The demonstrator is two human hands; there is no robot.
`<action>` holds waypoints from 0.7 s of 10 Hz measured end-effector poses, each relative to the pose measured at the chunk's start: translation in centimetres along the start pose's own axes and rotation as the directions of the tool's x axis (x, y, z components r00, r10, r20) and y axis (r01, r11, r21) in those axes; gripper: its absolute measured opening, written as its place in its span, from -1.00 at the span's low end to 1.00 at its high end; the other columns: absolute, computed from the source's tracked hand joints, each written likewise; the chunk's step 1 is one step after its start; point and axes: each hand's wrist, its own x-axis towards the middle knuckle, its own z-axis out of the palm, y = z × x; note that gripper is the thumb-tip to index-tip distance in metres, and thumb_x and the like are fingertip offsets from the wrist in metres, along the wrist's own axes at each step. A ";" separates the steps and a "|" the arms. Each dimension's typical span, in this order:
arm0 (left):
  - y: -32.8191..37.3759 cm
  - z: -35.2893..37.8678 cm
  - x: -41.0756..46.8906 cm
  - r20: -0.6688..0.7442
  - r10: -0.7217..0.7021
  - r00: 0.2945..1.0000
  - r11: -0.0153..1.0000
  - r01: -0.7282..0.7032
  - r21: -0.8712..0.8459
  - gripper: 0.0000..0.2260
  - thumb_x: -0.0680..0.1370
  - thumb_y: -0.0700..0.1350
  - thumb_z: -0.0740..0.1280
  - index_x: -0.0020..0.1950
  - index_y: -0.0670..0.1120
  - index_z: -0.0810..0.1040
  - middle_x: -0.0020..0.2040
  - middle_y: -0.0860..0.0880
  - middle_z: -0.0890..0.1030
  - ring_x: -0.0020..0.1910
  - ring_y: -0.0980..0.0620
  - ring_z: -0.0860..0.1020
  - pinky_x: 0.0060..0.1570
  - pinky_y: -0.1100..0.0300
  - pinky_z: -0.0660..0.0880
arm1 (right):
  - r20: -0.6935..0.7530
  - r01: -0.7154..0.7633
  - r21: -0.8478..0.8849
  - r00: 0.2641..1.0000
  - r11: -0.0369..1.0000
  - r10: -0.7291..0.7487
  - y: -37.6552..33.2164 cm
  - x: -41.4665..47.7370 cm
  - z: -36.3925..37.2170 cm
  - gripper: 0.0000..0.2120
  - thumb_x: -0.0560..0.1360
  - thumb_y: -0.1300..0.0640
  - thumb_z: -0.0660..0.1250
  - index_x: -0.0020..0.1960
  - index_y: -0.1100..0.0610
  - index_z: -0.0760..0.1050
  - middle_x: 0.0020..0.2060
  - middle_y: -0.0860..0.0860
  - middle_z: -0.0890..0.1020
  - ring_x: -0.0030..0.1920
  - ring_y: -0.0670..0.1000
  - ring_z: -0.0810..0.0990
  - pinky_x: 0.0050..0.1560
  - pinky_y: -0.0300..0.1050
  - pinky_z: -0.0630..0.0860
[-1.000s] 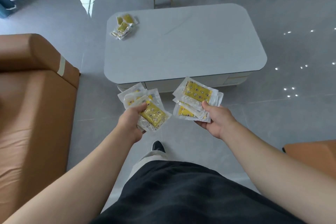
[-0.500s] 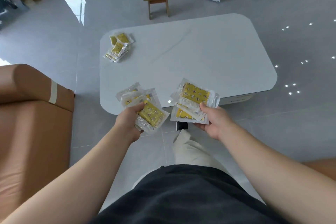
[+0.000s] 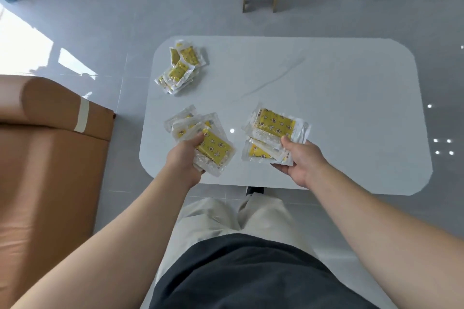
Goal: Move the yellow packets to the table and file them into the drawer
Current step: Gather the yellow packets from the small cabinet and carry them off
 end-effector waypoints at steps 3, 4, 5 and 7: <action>6.5 6.3 11.6 -0.052 -0.004 0.999 0.997 0.009 0.079 -0.66 0.49 -0.12 0.52 0.23 -0.04 0.55 0.04 -0.07 0.72 -0.06 -0.09 0.72 -0.08 -0.08 0.65 | -0.035 -0.047 0.030 0.998 0.998 0.048 -3.8 8.5 6.6 -0.90 0.61 0.14 0.39 0.11 0.05 0.52 0.09 0.11 0.65 -0.04 0.16 0.70 -0.21 0.09 0.69; 9.1 9.0 18.5 -0.075 0.018 0.997 0.989 -0.007 0.147 -0.62 0.47 -0.08 0.54 0.24 -0.02 0.54 0.04 -0.05 0.71 -0.09 -0.07 0.72 -0.26 0.00 0.64 | -0.075 -0.091 0.055 0.993 0.994 0.095 -3.7 12.6 9.0 -0.91 0.61 0.15 0.39 0.10 0.03 0.52 0.07 0.09 0.65 -0.04 0.15 0.70 -0.19 0.10 0.69; 11.0 11.8 24.3 -0.101 0.016 0.995 0.977 0.006 0.211 -0.69 0.47 -0.06 0.55 0.15 0.00 0.56 0.02 -0.03 0.71 -0.10 -0.05 0.71 -0.19 0.00 0.64 | -0.075 -0.124 0.061 0.989 0.990 0.129 -3.2 16.2 11.2 -0.89 0.61 0.14 0.39 0.12 0.03 0.52 0.07 0.07 0.64 -0.04 0.14 0.69 -0.16 0.10 0.69; 13.8 15.7 33.1 -0.076 0.197 0.977 0.902 -0.151 0.404 -0.73 0.49 -0.10 0.51 -0.07 0.24 0.49 -0.09 0.22 0.54 0.12 -0.06 0.63 0.06 0.04 0.58 | -0.093 -0.142 -0.038 0.986 0.989 0.138 -3.3 23.7 14.8 -0.88 0.61 0.14 0.39 0.12 0.02 0.51 0.10 0.05 0.62 0.01 0.13 0.67 -0.20 0.06 0.69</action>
